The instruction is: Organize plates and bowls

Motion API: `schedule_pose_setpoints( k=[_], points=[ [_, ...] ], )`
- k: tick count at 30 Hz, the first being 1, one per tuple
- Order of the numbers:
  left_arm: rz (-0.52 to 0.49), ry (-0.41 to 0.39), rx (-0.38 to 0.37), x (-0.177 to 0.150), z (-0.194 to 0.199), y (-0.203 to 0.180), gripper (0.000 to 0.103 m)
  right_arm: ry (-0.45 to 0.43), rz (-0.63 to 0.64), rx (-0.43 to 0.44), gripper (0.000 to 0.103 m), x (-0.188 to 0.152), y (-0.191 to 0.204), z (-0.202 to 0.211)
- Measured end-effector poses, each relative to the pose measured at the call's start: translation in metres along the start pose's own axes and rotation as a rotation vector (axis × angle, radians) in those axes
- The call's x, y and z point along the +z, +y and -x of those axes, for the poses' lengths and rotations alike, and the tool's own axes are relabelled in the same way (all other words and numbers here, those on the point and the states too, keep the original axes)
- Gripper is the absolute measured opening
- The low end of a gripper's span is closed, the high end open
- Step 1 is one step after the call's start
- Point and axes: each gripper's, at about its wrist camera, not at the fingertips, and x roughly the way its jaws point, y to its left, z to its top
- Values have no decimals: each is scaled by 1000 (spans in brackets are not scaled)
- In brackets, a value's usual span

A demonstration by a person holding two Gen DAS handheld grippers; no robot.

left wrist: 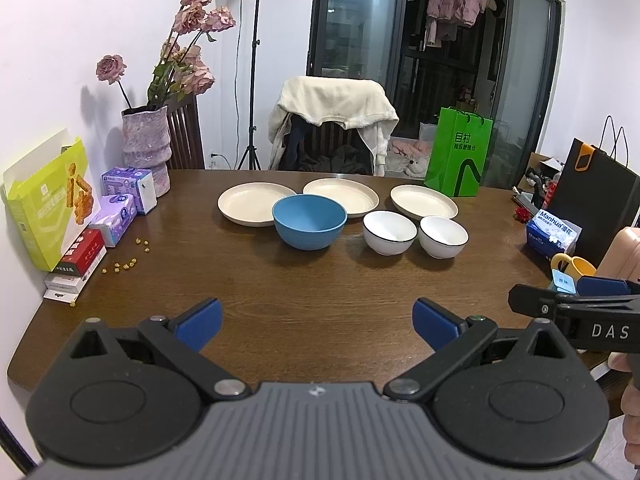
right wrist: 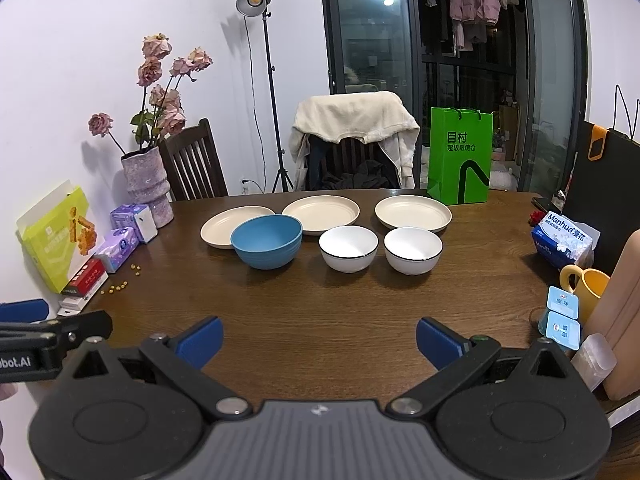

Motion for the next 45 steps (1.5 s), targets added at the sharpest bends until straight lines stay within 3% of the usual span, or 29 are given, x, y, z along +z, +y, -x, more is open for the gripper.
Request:
schedule_pose_setpoints(
  k=[12,23,45],
  points=[
    [4,-6,7,6,0,-8,103,-3,3,6,103,1,-5,-1],
    [25,-6,6,23,-15,10,103,-5,3,7,103,17,-2,-15],
    [49,2,47,68,-59,42,103,28,24,39,103,62,15,-76]
  ],
)
